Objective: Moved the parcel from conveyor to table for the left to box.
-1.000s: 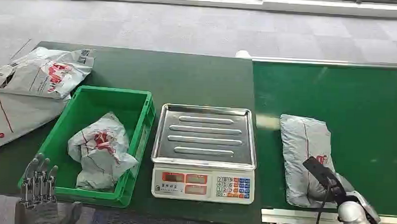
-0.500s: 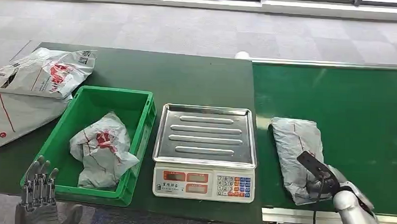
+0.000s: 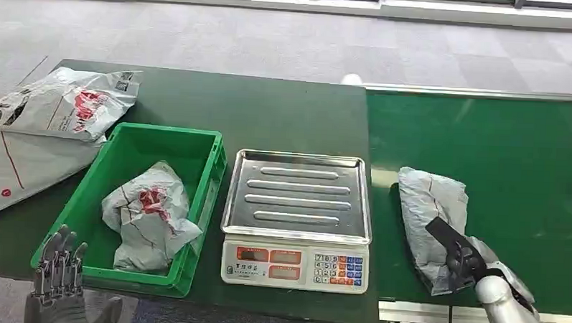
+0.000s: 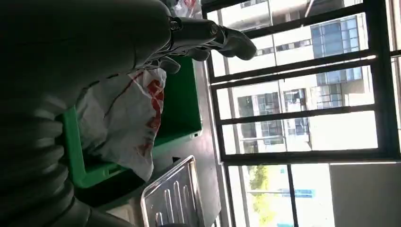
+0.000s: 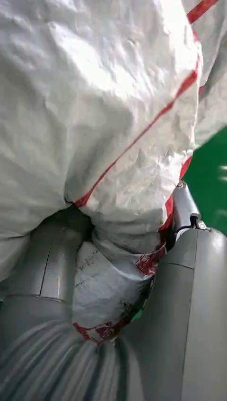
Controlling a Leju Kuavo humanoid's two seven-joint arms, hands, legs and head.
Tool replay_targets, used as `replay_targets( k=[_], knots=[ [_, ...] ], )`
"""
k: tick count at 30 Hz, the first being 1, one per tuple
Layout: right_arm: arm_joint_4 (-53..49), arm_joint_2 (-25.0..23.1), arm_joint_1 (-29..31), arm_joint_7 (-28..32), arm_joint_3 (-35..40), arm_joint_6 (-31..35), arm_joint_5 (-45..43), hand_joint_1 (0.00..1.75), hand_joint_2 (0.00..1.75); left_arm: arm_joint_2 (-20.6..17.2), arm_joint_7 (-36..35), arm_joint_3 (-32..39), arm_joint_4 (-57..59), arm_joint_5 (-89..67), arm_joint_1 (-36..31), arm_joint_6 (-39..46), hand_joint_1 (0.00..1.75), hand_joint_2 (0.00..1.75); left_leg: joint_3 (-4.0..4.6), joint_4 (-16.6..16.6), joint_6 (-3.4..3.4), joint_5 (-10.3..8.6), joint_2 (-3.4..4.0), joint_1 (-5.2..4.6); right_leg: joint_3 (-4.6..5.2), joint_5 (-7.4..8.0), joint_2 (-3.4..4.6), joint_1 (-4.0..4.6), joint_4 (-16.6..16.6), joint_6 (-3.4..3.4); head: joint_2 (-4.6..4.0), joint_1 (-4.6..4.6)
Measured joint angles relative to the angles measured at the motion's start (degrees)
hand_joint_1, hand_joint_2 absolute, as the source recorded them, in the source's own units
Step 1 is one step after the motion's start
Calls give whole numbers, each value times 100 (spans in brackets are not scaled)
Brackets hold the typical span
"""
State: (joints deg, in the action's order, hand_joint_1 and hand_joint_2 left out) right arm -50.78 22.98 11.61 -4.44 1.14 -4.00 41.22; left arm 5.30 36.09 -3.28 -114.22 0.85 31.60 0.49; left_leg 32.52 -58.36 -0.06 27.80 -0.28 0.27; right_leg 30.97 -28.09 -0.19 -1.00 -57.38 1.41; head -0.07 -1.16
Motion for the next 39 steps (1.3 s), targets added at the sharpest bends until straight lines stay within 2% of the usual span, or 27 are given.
replay_targets(
  k=[2, 4, 6, 11, 15, 19, 21, 22, 25, 27, 28, 32, 37, 38, 39],
  knots=[
    [-465, -226, -104, 391, -185, 893, -70, 175, 175, 141, -11, 51, -70, -97, 44, -187, 0, 175, 22, 1, -1, 1, 6, -3, 15, 0, 7, -2, -1, 0, 0, -2],
    [-1026, -437, -168, 791, -432, 1791, -279, 175, 175, 301, -28, 114, -122, -162, 37, -358, 0, 175, -12, -1, -5, -8, 5, -3, 33, 4, 11, -3, -1, 0, 0, -2],
    [-1574, -584, -258, 1149, -698, 2477, -604, 175, 175, 427, -37, 162, -138, -188, 40, -444, 0, 175, -10, -2, -4, -15, -14, -3, 35, 3, -17, -2, 0, 0, 0, -2],
    [-2557, -757, -595, 1963, -1172, 3658, -1215, 175, 175, 543, -42, 184, -131, -206, -6, -455, 0, 175, -2, -1, -6, -12, -21, -3, 32, -1, -24, -2, 0, -1, 0, -2],
    [-3030, -781, -869, 2062, -1316, 3867, -1429, 175, 175, 545, -26, 173, -101, -153, -68, -322, 0, 175, 1, 0, -6, -9, -9, -3, 40, -1, -13, -2, 0, -2, 0, -2],
    [-3339, -787, -991, 2169, -1321, 3669, -1703, 175, 175, 517, 4, 147, -53, -88, -104, -164, 0, 175, -1, 1, -6, -11, -6, -3, 39, 1, -13, -2, 0, -2, 0, -2],
    [-3442, -783, -990, 2096, -1283, 3111, -1834, 175, 175, 471, 24, 107, -18, -44, -140, -125, 0, 175, 4, 2, -7, -12, -9, -2, 32, 1, -15, -1, -1, -2, 0, 0],
    [-3490, -757, -969, 1969, -1198, 2517, -1909, 175, 175, 425, 46, 68, 4, -29, -170, -90, 0, 175, 45, 3, -8, -12, -7, -2, 29, 1, -11, -1, -1, -3, 0, 0],
    [-3525, -687, -720, 1564, -472, -27, -1746, 175, 175, 242, 137, -30, 139, -18, -347, -77, 0, 175, 39, 7, -18, -10, 34, 3, 43, 10, 30, 4, -2, -16, 0, 0],
    [-3439, -794, -433, 1436, 232, -814, -1263, 175, 175, 171, 184, -118, 247, -59, -486, -97, 0, 175, 41, 7, -23, -22, 36, 11, 47, 18, 34, 12, -6, -25, 0, 0],
    [-3323, -884, -261, 1419, 536, -908, -1077, 175, 175, 156, 194, -162, 282, -90, -532, -97, 0, 175, 1, 7, -30, -31, 35, 14, 53, 20, 31, 15, -10, -27, 0, -2],
    [-2836, -1277, 351, 1360, 1642, -973, -833, 175, 175, 84, 197, -315, 409, -155, -663, -46, 0, 175, 5, 6, -42, -45, 19, 18, 62, 30, 22, 18, -13, -34, 0, -2],
    [-2602, -1435, 671, 1373, 2229, -1080, -859, 175, 175, -6, 197, -417, 503, -155, -690, 50, 0, 175, 20, 7, -42, -44, 4, 18, 66, 27, 11, 17, -14, -38, 0, 0],
    [-2549, -1496, 731, 1371, 2310, -1108, -813, 21, 175, -12, 197, -426, 513, -153, -696, 74, 0, 175, 20, 6, -42, -43, 7, 18, 69, 27, 17, 17, -13, -37, 0, -2],
    [-2490, -1570, 784, 1367, 2389, -1133, -778, 0, 175, -19, 197, -439, 527, -153, -708, 109, 0, 175, 19, 6, -42, -43, 10, 18, 71, 27, 20, 17, -13, -37, 0, -2]
  ],
)
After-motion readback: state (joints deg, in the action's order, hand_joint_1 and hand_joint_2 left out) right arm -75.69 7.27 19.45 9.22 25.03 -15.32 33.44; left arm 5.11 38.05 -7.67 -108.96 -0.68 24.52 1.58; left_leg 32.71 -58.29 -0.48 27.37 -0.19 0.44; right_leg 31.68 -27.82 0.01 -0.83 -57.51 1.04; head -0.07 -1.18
